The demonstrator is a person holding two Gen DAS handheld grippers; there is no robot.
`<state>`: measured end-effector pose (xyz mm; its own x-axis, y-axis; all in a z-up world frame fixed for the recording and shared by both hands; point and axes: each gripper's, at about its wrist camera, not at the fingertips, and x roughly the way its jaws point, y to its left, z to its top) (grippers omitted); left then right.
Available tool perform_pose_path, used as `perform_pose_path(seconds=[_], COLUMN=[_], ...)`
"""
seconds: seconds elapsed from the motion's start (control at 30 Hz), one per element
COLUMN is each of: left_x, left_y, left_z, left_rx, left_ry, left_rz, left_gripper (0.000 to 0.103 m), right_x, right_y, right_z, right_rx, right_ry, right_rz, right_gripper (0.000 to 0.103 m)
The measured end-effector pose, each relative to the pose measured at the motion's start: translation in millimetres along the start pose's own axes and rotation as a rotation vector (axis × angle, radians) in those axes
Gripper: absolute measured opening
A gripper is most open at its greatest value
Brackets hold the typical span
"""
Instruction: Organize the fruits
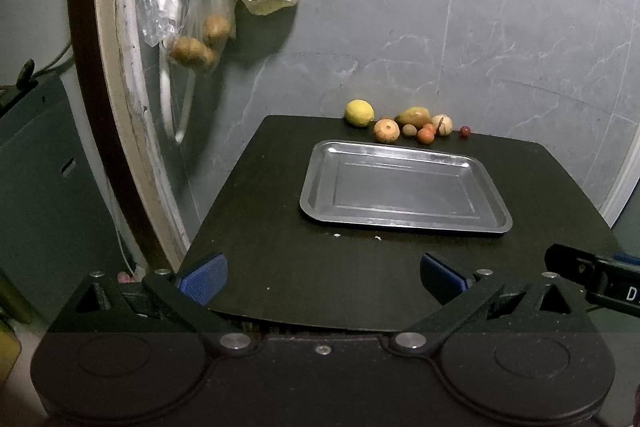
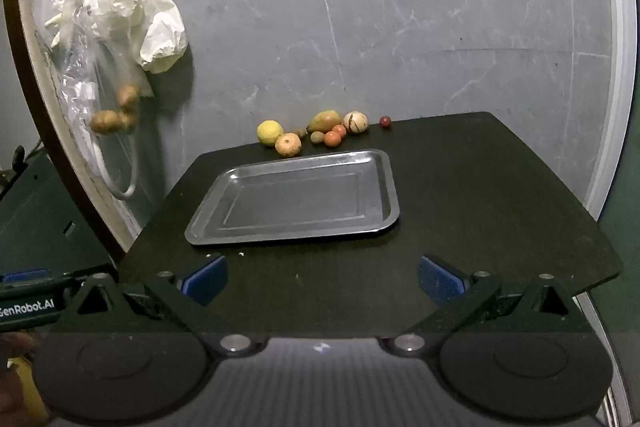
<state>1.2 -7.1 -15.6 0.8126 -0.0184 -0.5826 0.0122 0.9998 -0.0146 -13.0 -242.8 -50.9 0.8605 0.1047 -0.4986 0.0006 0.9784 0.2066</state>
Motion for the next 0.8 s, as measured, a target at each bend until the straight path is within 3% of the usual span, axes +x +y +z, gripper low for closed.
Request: perform_pose_path(seconds=[0.8], left_x=[3.0], left_y=[3.3], left_z=[7.5], left_rx=[-0.009], left_ry=[0.014], left_rz=[0.002], left_gripper=[0.102], right_x=[6.8], right_y=[2.9], right_z=[2.3], right_rx=[0.000], right_ry=[0.015], right_rz=[-0.008], right_gripper=[0.103])
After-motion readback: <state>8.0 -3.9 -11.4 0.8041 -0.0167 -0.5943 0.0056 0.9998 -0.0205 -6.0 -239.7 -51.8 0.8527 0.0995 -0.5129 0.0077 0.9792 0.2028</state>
